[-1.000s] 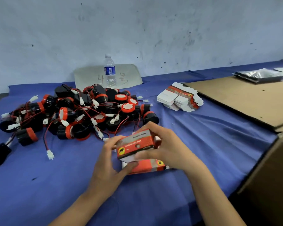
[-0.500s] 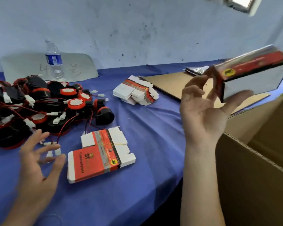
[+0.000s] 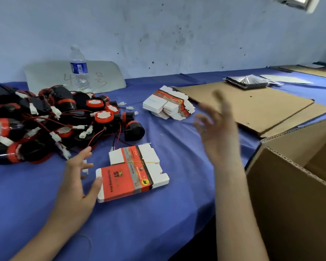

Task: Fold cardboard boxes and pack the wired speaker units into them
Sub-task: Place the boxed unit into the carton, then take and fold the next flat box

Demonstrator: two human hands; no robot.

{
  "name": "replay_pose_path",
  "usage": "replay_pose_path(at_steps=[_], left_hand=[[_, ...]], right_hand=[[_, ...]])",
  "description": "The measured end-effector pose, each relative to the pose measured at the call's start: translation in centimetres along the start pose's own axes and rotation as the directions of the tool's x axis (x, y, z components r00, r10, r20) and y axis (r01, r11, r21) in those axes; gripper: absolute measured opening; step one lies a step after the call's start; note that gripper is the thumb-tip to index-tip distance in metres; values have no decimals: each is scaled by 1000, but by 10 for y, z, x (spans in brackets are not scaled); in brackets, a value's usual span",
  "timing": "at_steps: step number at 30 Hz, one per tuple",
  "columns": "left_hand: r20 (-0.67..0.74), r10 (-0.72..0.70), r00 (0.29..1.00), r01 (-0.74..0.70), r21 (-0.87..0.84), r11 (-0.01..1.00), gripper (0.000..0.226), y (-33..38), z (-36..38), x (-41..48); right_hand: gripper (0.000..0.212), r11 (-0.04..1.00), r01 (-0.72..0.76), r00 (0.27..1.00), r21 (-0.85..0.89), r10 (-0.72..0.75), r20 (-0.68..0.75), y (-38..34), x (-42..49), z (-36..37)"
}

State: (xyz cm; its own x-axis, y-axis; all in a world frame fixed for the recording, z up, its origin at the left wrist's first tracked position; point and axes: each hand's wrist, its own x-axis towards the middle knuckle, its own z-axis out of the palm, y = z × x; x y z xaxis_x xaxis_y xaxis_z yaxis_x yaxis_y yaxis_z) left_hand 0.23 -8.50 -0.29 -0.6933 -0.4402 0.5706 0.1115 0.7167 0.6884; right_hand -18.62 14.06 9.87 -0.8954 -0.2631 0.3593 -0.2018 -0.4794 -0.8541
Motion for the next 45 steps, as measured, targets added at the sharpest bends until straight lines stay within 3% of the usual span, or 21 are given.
replay_pose_path(at_steps=[2,3,6,9,13,18,22,24,28,31,34,36,37,41,45], left_hand=[[42,-70,997,67,65,996,76,2,0,-1],[34,-89,995,85,107,991,69,3,1,-1],[-75,-120,990,136,277,951,45,0,-3,1],[-22,-324,946,313,320,894,41,-1,-7,4],[57,-333,941,283,403,870,35,-3,-6,5],[-79,-234,969,246,284,927,27,3,-11,2],[235,-175,956,66,410,910,82,8,-9,-2],[273,-173,946,42,426,904,89,6,-10,-2],[316,-104,943,-52,450,891,86,8,-10,-3],[316,-108,943,-40,428,903,84,10,-11,-4],[329,-118,937,-33,419,907,82,13,-11,-5],[342,-137,930,-17,412,911,80,14,-11,-5],[352,-146,924,-13,412,911,78,14,-11,-5],[409,-161,898,-49,457,888,62,15,-12,-4],[473,-139,870,-100,445,890,58,19,-9,-5]], right_hand=[[23,941,-120,984,-315,155,89,23,-6,13],[20,862,-159,956,-480,255,141,41,-11,19],[35,683,-224,860,-695,475,189,82,-24,43],[44,435,-9,879,-901,433,201,96,-27,51],[42,413,53,874,-909,420,242,96,-29,54],[43,430,74,890,-900,379,255,94,-29,52],[50,434,88,866,-897,411,283,90,-28,47],[47,438,112,838,-892,440,322,85,-27,44],[16,469,143,844,-871,402,355,78,-24,41],[14,337,259,853,-905,360,378,78,-23,44],[10,230,375,817,-898,376,438,80,-23,43],[10,244,426,771,-871,405,491,85,-23,38],[11,300,418,765,-858,394,510,87,-23,36],[22,641,125,900,-757,248,358,83,-16,28],[27,728,-16,943,-686,238,231,84,-9,15]])
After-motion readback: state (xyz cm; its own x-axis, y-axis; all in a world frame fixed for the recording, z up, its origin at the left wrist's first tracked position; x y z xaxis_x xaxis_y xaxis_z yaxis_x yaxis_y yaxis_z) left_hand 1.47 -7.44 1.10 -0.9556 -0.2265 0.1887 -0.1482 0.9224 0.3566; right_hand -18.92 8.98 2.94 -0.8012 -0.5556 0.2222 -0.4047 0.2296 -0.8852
